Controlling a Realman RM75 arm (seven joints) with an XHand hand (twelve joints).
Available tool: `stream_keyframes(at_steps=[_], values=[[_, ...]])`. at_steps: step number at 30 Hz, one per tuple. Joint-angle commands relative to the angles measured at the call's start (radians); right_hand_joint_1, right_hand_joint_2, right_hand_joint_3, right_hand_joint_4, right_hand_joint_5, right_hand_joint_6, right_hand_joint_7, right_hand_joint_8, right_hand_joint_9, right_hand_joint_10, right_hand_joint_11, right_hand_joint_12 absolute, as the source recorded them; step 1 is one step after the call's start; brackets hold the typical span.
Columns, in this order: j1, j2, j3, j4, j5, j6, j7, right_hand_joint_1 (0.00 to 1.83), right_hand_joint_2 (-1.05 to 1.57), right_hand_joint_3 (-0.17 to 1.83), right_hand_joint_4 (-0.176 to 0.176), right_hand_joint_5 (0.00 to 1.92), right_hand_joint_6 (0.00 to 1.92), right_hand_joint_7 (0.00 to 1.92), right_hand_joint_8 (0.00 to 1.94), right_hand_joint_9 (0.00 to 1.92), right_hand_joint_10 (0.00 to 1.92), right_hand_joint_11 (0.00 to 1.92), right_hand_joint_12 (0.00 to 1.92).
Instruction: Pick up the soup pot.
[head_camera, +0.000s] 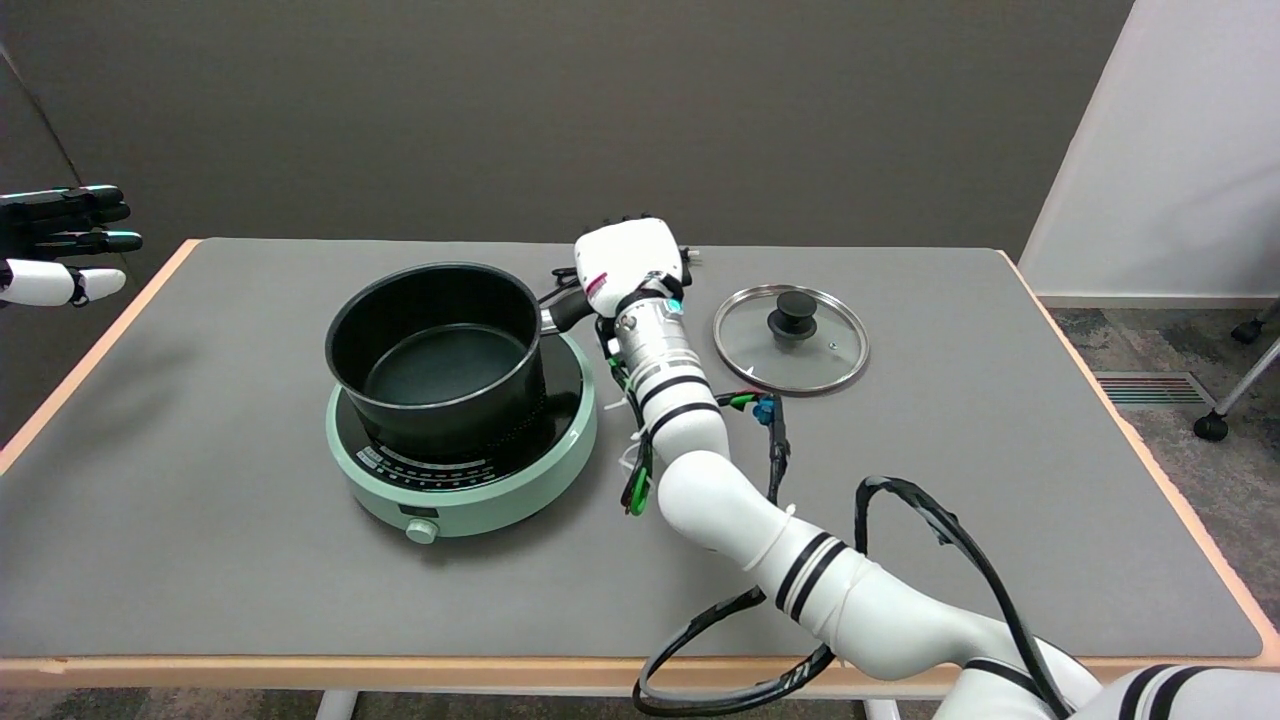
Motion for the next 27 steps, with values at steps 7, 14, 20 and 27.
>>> stream_keyframes(at_steps=[7,14,20,27], values=[[0.002,0.003,0.005,0.003,0.003,0.022,0.005,1.16,0.57,0.52,-0.076,1.43,1.43,1.43,1.43,1.43,1.43,1.43,1.43],[0.000,0.004,0.005,0.003,-0.003,0.024,0.005,1.18,0.70,0.54,-0.088,1.45,1.45,1.45,1.45,1.45,1.45,1.45,1.45],[0.002,0.006,0.001,-0.012,0.001,0.024,-0.002,1.18,0.73,0.54,-0.095,1.47,1.47,1.47,1.47,1.47,1.47,1.47,1.47],[-0.005,-0.001,0.003,-0.031,0.059,0.017,-0.004,1.19,0.66,0.52,-0.101,1.55,1.55,1.55,1.55,1.55,1.55,1.55,1.55]])
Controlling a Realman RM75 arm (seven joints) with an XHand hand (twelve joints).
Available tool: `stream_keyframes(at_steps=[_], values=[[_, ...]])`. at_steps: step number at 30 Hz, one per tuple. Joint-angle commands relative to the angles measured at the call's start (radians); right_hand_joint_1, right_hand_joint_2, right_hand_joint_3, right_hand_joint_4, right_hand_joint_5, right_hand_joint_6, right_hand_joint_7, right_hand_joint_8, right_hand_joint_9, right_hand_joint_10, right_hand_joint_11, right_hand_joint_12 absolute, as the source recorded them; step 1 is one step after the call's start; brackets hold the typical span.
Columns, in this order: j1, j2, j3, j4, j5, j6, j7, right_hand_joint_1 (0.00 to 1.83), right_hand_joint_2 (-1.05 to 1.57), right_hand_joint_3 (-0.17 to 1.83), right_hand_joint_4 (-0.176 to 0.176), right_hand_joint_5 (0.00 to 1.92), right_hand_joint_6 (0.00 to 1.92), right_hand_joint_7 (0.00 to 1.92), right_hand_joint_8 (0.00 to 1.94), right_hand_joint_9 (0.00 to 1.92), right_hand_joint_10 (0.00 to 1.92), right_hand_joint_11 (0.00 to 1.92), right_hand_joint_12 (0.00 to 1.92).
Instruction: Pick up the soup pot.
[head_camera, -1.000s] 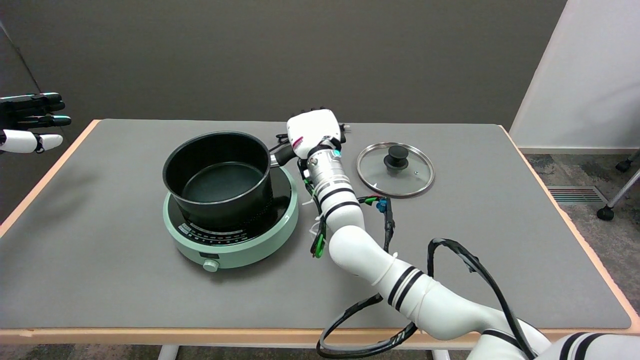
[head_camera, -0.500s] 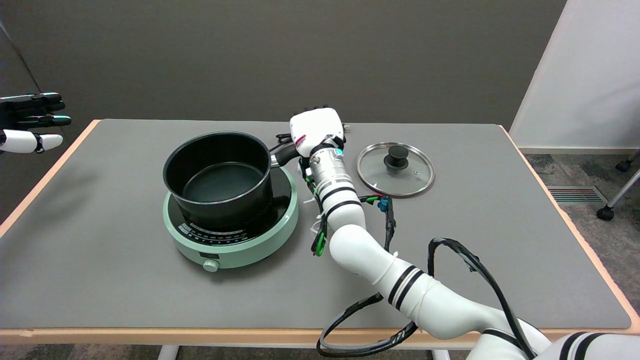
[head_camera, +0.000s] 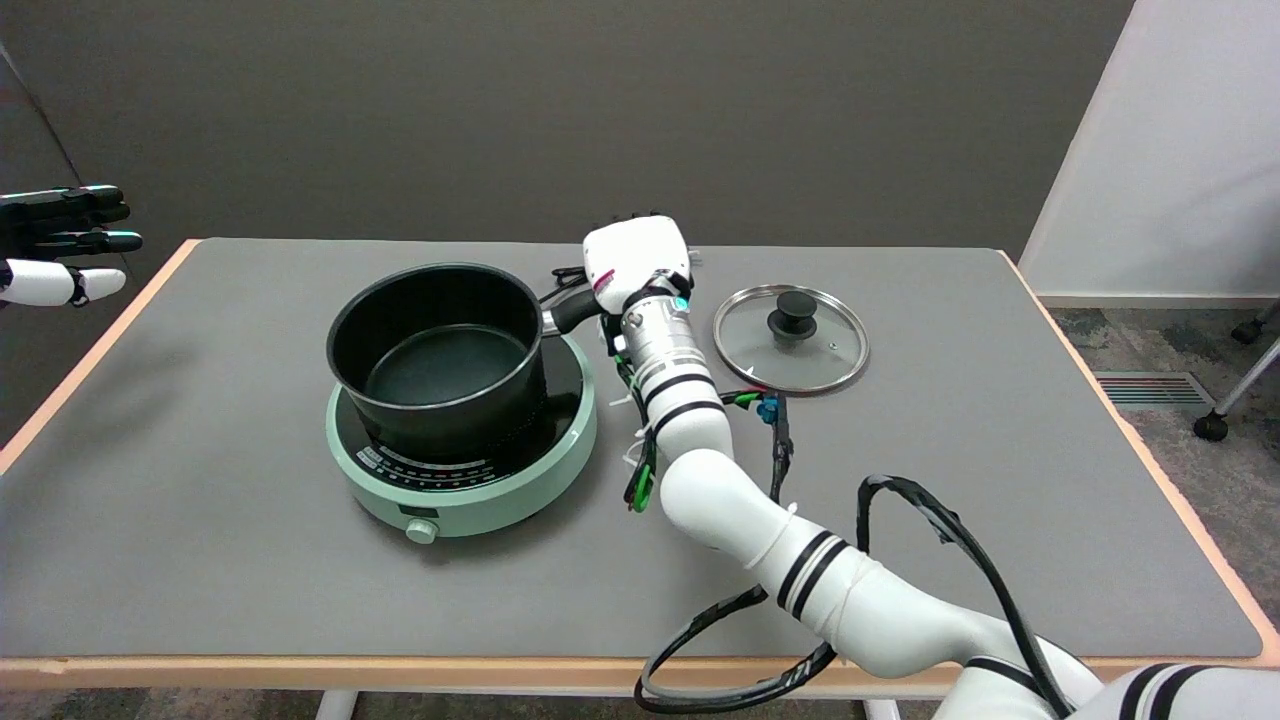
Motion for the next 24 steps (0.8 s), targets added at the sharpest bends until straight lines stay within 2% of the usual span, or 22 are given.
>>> stream_keyframes(at_steps=[1,2,5,8,12,16,24], values=[[-0.008,-0.005,-0.005,-0.026,0.071,-0.001,-0.007,1.19,0.66,0.51,-0.101,1.57,1.57,1.57,1.57,1.57,1.57,1.57,1.57],[-0.013,-0.001,0.008,-0.038,0.087,-0.006,0.002,1.19,0.66,0.51,-0.090,1.64,1.64,1.64,1.64,1.64,1.64,1.64,1.64],[-0.012,-0.005,-0.006,-0.022,0.123,-0.001,-0.006,1.18,0.65,0.59,-0.010,1.92,1.92,1.92,1.92,1.92,1.92,1.92,1.92],[-0.012,-0.004,-0.004,-0.024,0.124,-0.001,-0.006,1.17,0.58,0.63,-0.011,1.92,1.92,1.92,1.92,1.92,1.92,1.92,1.92],[-0.012,0.002,-0.002,-0.013,0.123,-0.004,-0.006,1.17,0.31,0.75,-0.012,1.92,1.92,1.92,1.92,1.92,1.92,1.92,1.92],[-0.009,0.007,0.000,-0.001,0.115,-0.007,-0.002,1.13,0.58,0.65,-0.013,1.92,1.92,1.92,1.92,1.92,1.92,1.92,1.92],[0.004,0.019,-0.006,0.012,0.114,-0.008,0.002,1.14,0.69,0.61,-0.014,1.92,1.92,1.92,1.92,1.92,1.92,1.92,1.92]])
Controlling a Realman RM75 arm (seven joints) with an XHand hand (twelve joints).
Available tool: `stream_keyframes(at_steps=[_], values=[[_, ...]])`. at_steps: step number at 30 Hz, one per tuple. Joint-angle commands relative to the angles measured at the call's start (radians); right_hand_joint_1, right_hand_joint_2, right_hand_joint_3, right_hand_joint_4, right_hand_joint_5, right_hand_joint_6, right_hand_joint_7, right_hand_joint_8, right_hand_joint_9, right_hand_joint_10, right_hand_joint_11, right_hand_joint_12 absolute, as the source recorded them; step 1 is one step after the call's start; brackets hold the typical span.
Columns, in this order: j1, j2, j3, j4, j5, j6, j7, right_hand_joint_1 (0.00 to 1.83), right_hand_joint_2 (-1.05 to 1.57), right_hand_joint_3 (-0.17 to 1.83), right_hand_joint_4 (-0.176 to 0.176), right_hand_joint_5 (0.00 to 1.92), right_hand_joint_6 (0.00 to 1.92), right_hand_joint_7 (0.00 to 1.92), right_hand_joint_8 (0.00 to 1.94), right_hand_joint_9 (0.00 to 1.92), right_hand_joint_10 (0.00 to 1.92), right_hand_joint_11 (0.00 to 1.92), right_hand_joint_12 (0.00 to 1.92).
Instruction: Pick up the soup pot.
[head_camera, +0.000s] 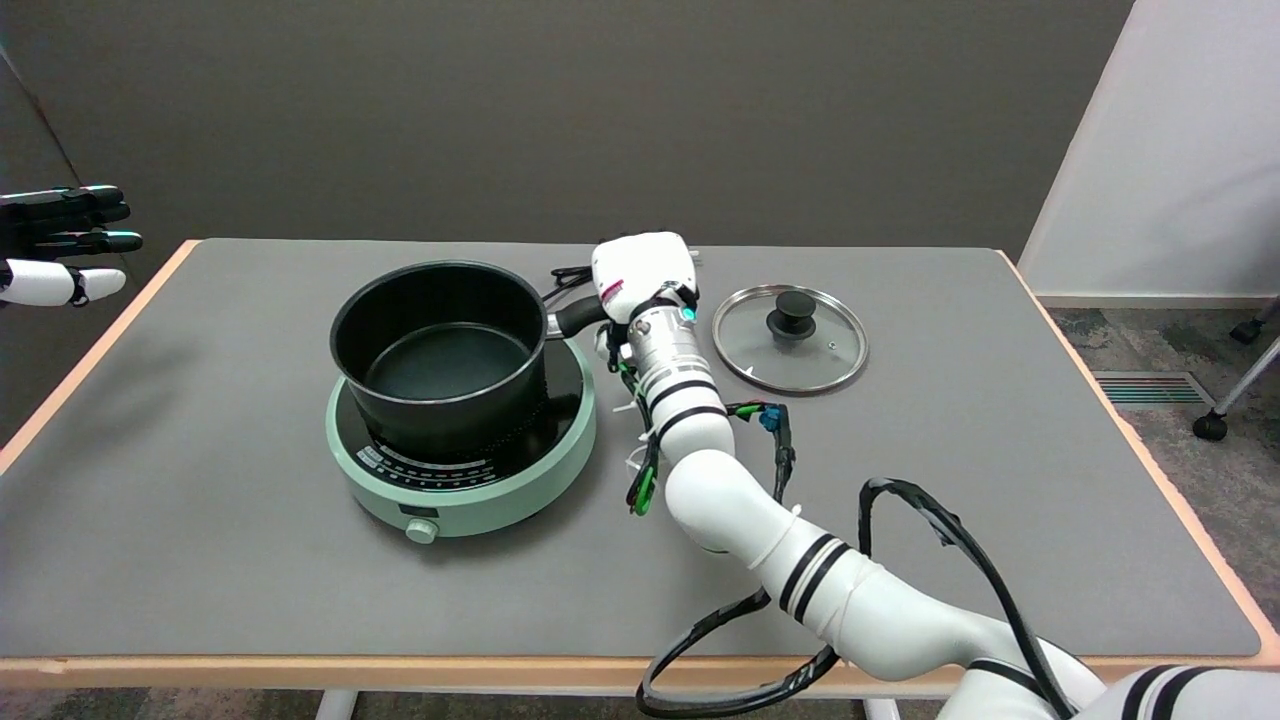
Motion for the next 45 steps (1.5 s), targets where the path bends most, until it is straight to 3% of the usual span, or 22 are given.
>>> stream_keyframes(at_steps=[1,16,17,18,22,27,28,31,33,36,40,45], values=[[0.012,0.015,-0.005,0.026,0.020,-0.013,0.005,1.15,0.69,0.61,-0.014,1.92,1.92,1.92,1.92,1.92,1.92,1.92,1.92],[0.018,0.065,0.005,0.137,-0.011,-0.018,-0.002,1.17,0.71,0.59,-0.015,1.92,1.92,1.92,1.92,1.92,1.92,1.92,1.92],[0.050,0.031,-0.125,0.277,0.019,0.026,-0.089,1.17,0.71,0.59,-0.015,1.92,1.92,1.92,1.92,1.92,1.92,1.92,1.92],[0.021,0.068,-0.015,0.172,-0.010,-0.011,-0.018,1.17,0.71,0.59,-0.015,1.92,1.92,1.92,1.92,1.92,1.92,1.92,1.92],[0.012,0.093,0.013,0.176,-0.010,-0.018,0.004,1.17,0.72,0.60,-0.016,1.92,1.92,1.92,1.92,1.92,1.92,1.92,1.92],[-0.004,0.115,0.017,0.198,0.002,-0.021,0.023,0.99,0.93,0.74,-0.018,1.92,1.92,1.92,1.92,1.92,1.92,1.92,1.92],[-0.007,0.118,0.017,0.200,0.002,-0.021,0.029,0.95,0.86,0.86,-0.019,1.92,1.92,1.92,1.92,1.92,1.92,1.92,1.92],[-0.022,0.131,0.020,0.218,0.003,-0.019,0.040,0.80,0.84,0.95,-0.017,1.92,1.92,1.92,1.92,1.92,1.92,1.92,1.92],[-0.034,0.138,0.030,0.233,0.003,-0.022,0.058,0.58,1.03,0.74,-0.019,1.92,1.92,1.92,1.92,1.92,1.92,1.92,1.92],[-0.051,0.152,0.041,0.250,0.003,-0.026,0.068,0.44,1.33,0.35,-0.026,1.92,1.92,1.92,1.92,1.92,1.92,1.92,1.92],[-0.067,0.173,0.042,0.270,0.003,-0.029,0.080,0.43,1.57,0.16,-0.034,1.92,1.92,1.92,1.92,1.92,1.92,1.92,1.92],[-0.093,0.204,0.078,0.309,0.005,-0.045,0.092,0.53,1.57,0.14,-0.031,1.92,1.92,1.92,1.92,1.92,1.92,1.92,1.92]])
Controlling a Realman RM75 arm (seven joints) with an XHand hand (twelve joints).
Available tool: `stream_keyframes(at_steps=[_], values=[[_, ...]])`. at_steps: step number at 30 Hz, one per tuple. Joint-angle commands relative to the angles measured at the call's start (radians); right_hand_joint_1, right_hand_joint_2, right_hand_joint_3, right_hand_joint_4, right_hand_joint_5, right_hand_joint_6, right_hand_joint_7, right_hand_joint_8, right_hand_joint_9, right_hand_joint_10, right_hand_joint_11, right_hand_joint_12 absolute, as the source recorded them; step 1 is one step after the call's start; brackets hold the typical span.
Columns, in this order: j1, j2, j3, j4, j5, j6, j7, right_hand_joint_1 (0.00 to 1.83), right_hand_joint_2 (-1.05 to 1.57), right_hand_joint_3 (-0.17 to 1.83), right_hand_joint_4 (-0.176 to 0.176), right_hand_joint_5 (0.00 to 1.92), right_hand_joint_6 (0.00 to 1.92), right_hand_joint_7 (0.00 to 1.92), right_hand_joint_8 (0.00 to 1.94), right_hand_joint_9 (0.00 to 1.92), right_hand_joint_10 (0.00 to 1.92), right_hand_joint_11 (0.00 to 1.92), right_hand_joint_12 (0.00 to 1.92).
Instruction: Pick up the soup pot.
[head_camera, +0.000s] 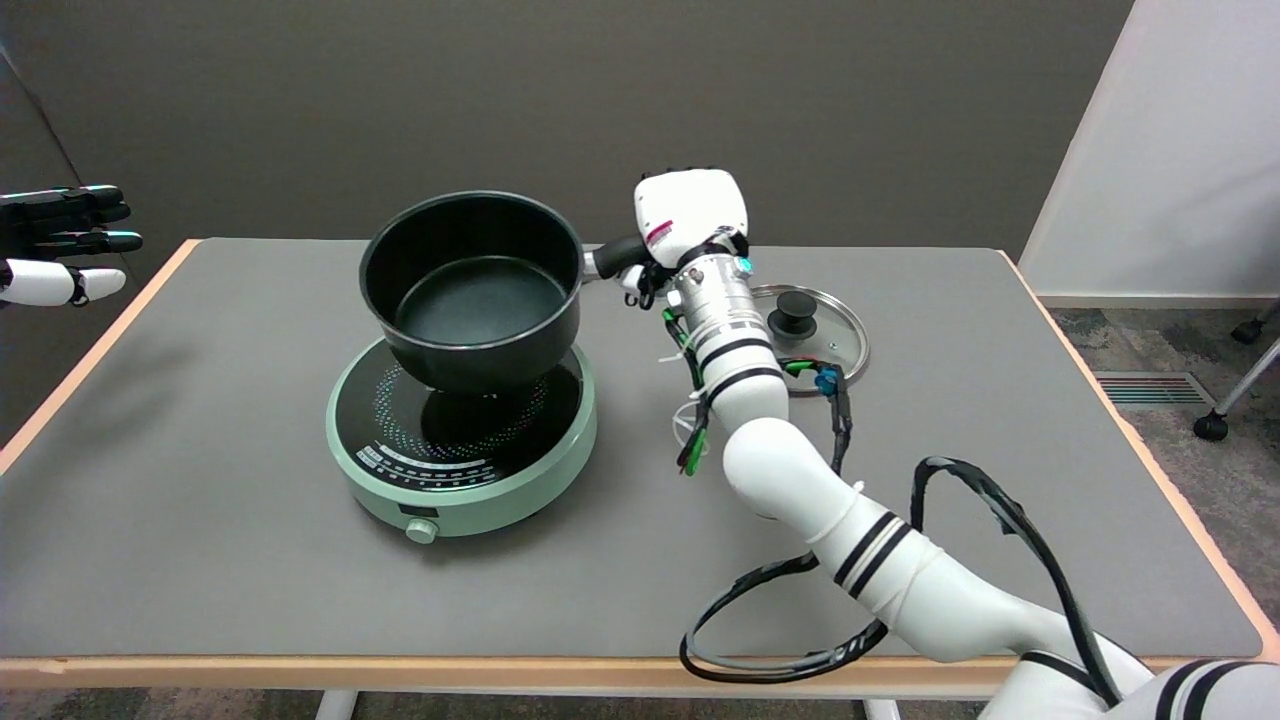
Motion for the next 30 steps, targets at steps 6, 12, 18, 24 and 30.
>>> stream_keyframes(at_steps=[6,12,18,24,30], values=[[-0.097,0.120,0.116,0.150,0.004,-0.073,0.064,0.63,1.50,0.25,-0.027,1.92,1.92,1.92,1.92,1.92,1.92,1.92,1.92],[-0.125,0.190,0.233,0.203,0.073,-0.132,0.077,0.67,1.45,0.37,-0.026,1.92,1.92,1.92,1.92,1.92,1.92,1.92,1.92],[-0.151,0.281,0.325,0.250,0.174,-0.197,0.086,0.71,1.38,0.46,-0.024,1.92,1.92,1.92,1.92,1.92,1.92,1.92,1.92],[-0.224,0.336,0.432,0.299,0.196,-0.278,0.086,0.74,1.32,0.56,-0.023,1.92,1.92,1.92,1.92,1.92,1.92,1.92,1.92],[-0.367,0.326,0.570,0.370,0.186,-0.344,0.086,0.76,1.28,0.62,-0.022,1.92,1.92,1.92,1.92,1.92,1.92,1.92,1.92]])
